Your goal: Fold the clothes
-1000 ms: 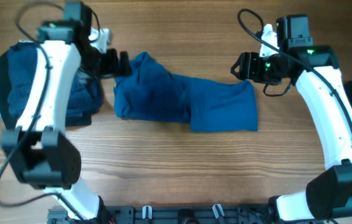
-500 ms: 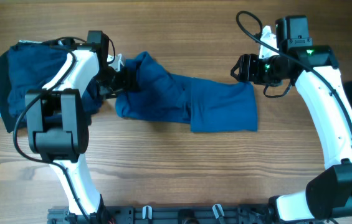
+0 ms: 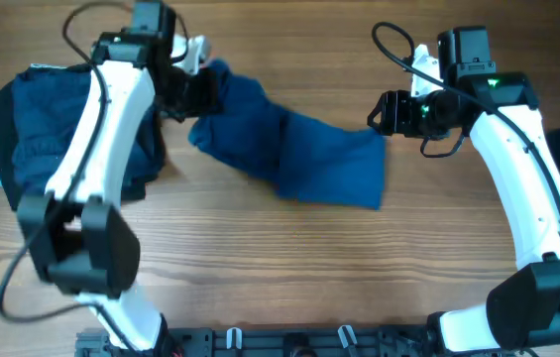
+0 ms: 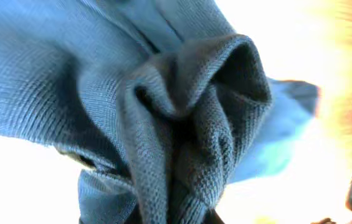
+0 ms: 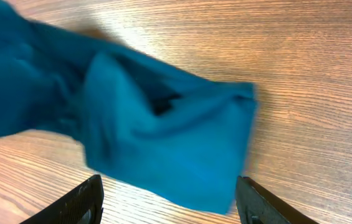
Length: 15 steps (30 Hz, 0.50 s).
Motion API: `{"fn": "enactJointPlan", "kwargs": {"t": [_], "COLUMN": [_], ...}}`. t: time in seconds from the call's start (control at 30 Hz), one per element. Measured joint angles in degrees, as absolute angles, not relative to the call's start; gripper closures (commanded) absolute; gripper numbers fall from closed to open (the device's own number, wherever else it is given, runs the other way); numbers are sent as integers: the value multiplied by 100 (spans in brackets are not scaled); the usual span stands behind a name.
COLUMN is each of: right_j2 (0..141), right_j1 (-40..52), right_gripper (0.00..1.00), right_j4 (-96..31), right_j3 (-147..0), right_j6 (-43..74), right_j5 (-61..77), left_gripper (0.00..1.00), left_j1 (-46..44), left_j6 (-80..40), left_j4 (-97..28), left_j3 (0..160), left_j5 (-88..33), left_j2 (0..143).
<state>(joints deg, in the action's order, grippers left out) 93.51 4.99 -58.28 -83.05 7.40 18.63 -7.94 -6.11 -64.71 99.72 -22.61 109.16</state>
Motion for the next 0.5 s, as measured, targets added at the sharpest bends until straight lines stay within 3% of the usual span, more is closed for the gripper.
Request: {"fn": "enactJointPlan", "kwargs": {"t": [0.17, 0.2, 0.23, 0.27, 0.37, 0.5], "right_j2": [9351, 9351, 9351, 9351, 9351, 9351], "right_j1": [403, 309, 187, 78, -349, -580], "right_gripper": [27, 26, 26, 26, 26, 26], "right_j4": [-5937, -5937, -5940, -5948, -6047, -6130], "right_j3": [-8305, -8305, -8305, -8305, -8302, -8305], "right_j6": [1068, 1144, 1214, 1249, 1365, 1317], "right_j5": [1461, 1350, 1256, 1210, 1059, 1022], "left_gripper": [95, 88, 62, 55, 43, 40], "left_j1": [-2080, -2357, -2624, -2847, -3564, -4093], "left_j6": [-611, -611, -611, -620, -705, -746], "left_j4": [-6401, -6364, -6337, -6331, -6272, -6060], "left_j3": [10103, 10103, 10103, 10103, 10103, 10099], "left_j5": [-1680, -1533, -1376, -1216, -794, -648], "left_j2": [10541, 10630, 10742, 10844, 11330, 11821]}}
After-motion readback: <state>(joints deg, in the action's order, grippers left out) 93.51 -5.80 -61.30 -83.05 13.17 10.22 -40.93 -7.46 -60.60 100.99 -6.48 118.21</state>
